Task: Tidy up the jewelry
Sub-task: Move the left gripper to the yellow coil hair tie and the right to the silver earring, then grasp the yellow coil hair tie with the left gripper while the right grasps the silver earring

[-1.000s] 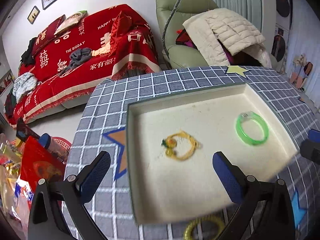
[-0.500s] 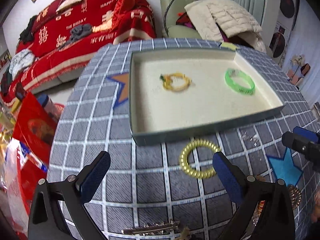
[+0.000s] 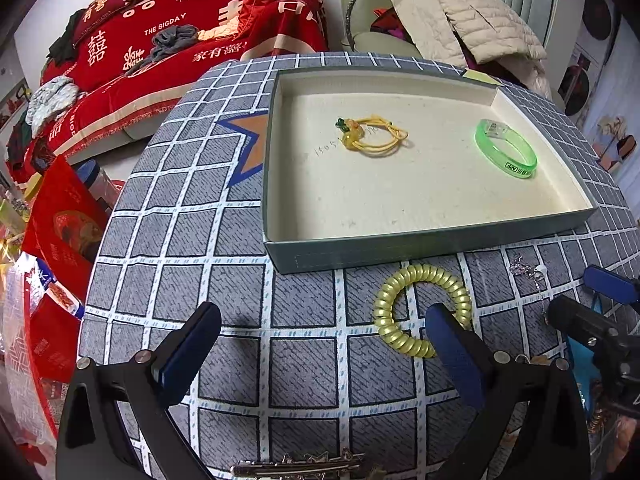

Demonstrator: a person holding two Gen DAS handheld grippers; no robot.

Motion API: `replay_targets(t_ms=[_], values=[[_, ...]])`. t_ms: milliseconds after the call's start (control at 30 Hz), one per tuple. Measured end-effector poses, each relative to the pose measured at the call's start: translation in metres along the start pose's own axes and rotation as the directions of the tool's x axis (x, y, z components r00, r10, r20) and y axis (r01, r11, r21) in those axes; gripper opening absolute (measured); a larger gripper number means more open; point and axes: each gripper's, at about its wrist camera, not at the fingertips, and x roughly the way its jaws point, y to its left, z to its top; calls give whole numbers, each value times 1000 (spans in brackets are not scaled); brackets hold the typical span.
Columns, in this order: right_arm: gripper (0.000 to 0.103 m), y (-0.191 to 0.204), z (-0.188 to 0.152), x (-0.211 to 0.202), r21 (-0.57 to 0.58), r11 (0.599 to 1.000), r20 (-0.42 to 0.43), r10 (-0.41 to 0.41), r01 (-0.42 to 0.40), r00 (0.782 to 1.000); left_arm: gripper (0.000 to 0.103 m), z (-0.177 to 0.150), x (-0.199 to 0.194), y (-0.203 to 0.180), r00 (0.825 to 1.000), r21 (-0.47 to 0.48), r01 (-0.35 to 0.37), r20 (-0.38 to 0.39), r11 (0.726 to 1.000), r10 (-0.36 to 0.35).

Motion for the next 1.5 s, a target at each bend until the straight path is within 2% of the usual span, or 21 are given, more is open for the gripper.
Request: replay_targets(t_ms=[167,267,333,500,600,700,767,800,833,867,933,1067,1333,1500], values=[[81,5,5,13,-33,999,-14,-17,16,1000,103,0,3,-3,1000,3,27,-5,1000,-27],[81,8,8,16,-44,999,-8,-21,21,1000,103,-1,5,-7,1000,20,12,0,1000,-12],[77,11,10,18,-60,998,-3,-23,23,1000,103,0,5,-8,1000,25,18,2,1000,-18],[59,20,14,23,-136,988,12,-67,68,998,100,0,2,-13,999,54,34,19,998,-35],[50,26,14,23,-169,983,16,-65,67,998,89,0,-1,-16,998,69,65,20,996,-67],[32,30,13,21,-188,980,8,-56,56,998,76,-1,-4,-22,996,105,85,21,991,-88],[26,33,13,21,-193,979,3,-60,59,998,65,-2,-6,-25,994,123,101,20,987,-105],[26,33,13,20,-191,980,3,-63,63,998,51,-2,-7,-28,993,137,109,23,985,-113],[21,32,13,20,-188,980,3,-62,62,998,33,-3,-8,-30,993,147,111,25,983,-116],[13,31,12,19,-178,982,3,-57,56,998,31,-3,-8,-32,992,161,117,23,980,-122],[13,26,11,17,-143,989,-5,-34,33,999,31,-3,-9,-31,991,160,125,23,979,-130],[13,15,9,6,-82,997,1,11,-11,1000,31,-3,-13,-23,982,111,186,14,976,-188],[13,-1,17,-27,-25,998,58,67,-66,996,31,5,-46,-18,971,109,215,86,970,-225],[13,-6,29,-45,-11,997,102,75,-74,992,31,18,-61,-17,962,110,230,125,967,-243]])
